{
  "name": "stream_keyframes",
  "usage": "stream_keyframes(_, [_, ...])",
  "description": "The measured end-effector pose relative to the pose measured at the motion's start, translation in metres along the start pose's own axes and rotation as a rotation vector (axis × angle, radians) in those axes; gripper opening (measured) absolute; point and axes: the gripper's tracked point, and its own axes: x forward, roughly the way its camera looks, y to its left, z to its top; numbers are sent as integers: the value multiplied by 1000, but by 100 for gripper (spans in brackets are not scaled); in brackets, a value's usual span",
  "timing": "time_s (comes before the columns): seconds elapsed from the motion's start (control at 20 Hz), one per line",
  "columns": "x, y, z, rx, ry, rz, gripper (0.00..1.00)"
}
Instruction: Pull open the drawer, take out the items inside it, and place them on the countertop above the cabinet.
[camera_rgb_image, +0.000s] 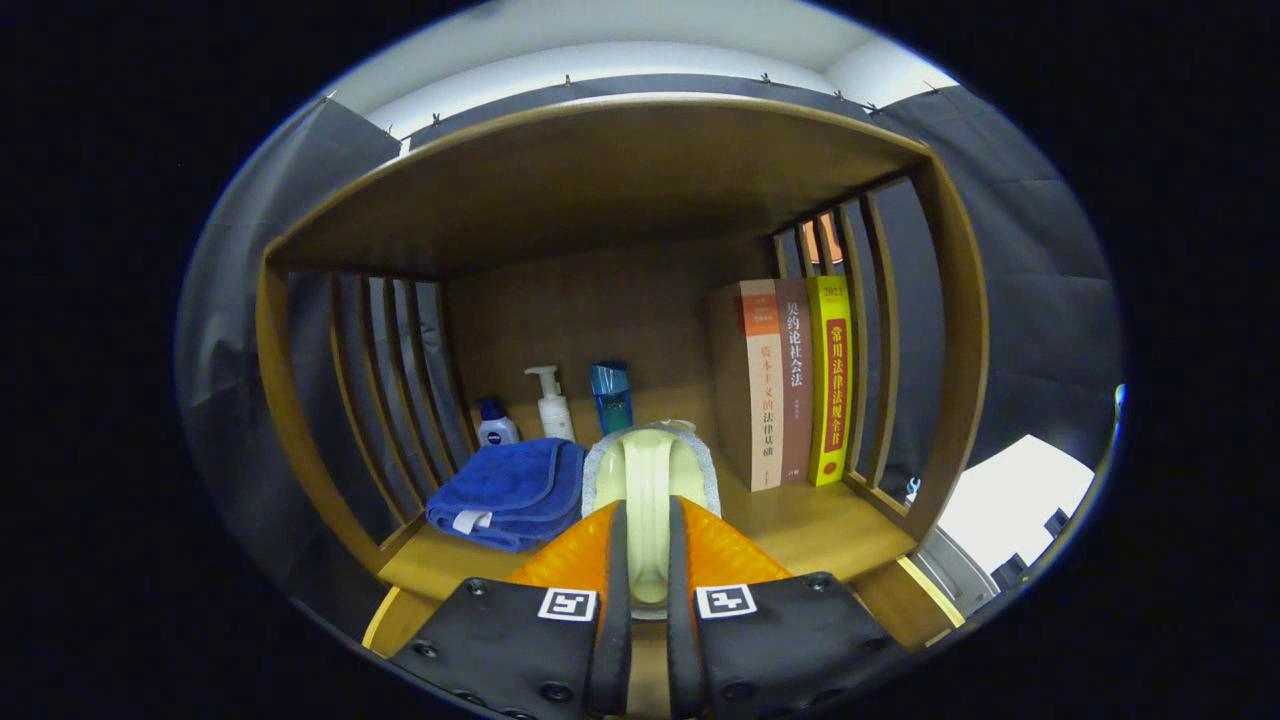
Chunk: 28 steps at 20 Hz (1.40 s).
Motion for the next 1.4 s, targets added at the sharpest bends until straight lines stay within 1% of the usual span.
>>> stream_keyframes(0.2, [42,2,-6,-16,32,-21,23])
stream_keyframes(0.35, [63,-6,-12,-17,59,-67,25])
stream_keyframes(0.4, [68,-4,-16,-9,77,-57,27])
stream_keyframes(0.45, [73,1,-21,0,91,-32,27])
stream_keyframes(0.5, [72,3,-25,6,109,-19,41])
stream_keyframes(0.55, [73,-3,-22,4,100,-32,55])
stream_keyframes(0.7, [69,-5,-13,5,64,-31,97])
stream_keyframes(0.8, [64,-7,-13,4,60,-33,99])
stream_keyframes(1.0, [43,-10,-18,8,70,-24,99])
stream_keyframes(1.1, [24,-13,-16,11,63,-24,99])
stream_keyframes(1.2, [2,-11,-10,17,39,-5,99])
stream_keyframes(1.4, [-49,-10,-3,-14,-10,4,98])
